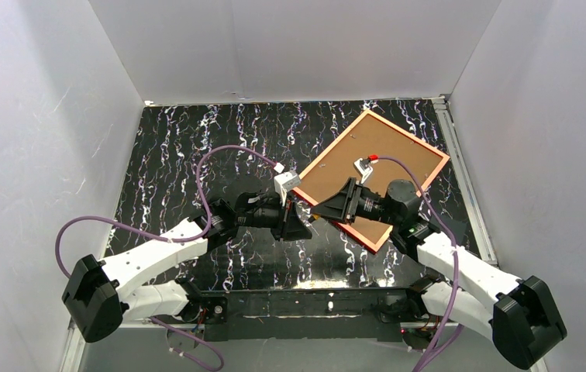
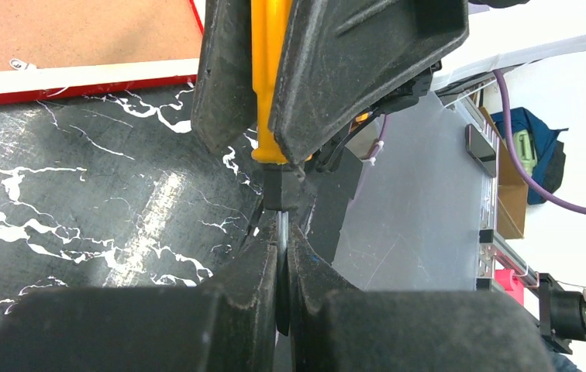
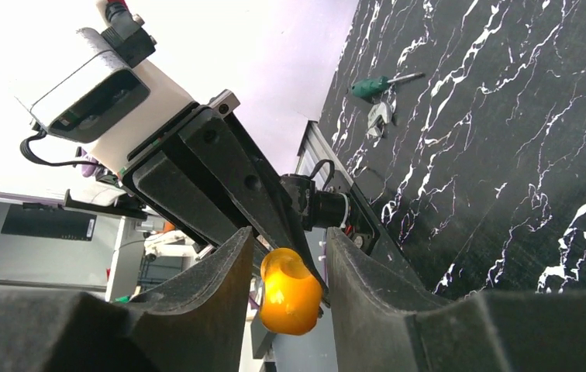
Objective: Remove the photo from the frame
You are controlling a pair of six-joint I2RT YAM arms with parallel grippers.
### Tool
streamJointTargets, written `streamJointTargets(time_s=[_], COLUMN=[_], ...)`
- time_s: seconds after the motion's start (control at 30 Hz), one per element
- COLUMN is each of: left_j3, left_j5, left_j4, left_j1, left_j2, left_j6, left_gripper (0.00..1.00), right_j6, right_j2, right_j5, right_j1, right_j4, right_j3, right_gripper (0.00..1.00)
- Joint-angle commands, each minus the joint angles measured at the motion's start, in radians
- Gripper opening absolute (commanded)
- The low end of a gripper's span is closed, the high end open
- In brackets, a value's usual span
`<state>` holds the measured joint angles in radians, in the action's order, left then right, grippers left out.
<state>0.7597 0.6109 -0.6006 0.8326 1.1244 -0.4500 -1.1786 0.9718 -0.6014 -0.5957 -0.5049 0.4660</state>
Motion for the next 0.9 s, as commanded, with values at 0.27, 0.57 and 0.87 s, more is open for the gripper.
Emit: streamJointTargets(time_s=[0.27,0.57,0.87], left_j3=[0.016,0.301,0.407], left_j5=[-0.114,-0.664,-0.54], left_j4=[0.085,0.657,0.662], left_j1=[-0.016,-0.126,-0.169], left_j2=[-0.07,-0.089,0.09], left_j6=[0.024,-0.034,0.122], left_gripper=[0.74,0.98,0.98], right_j6=[0.084,0.221,0.404], right_j2=[-0.087,-0.155,-0.058], right_j5=[0.112,0.15,0.174], right_j1=[0.008,0.248,0.51], right_j4=[0.131,0.609,0.835], right_j3=[0.037,0.131,0.275], right_gripper=[0.01,0.01,0.01])
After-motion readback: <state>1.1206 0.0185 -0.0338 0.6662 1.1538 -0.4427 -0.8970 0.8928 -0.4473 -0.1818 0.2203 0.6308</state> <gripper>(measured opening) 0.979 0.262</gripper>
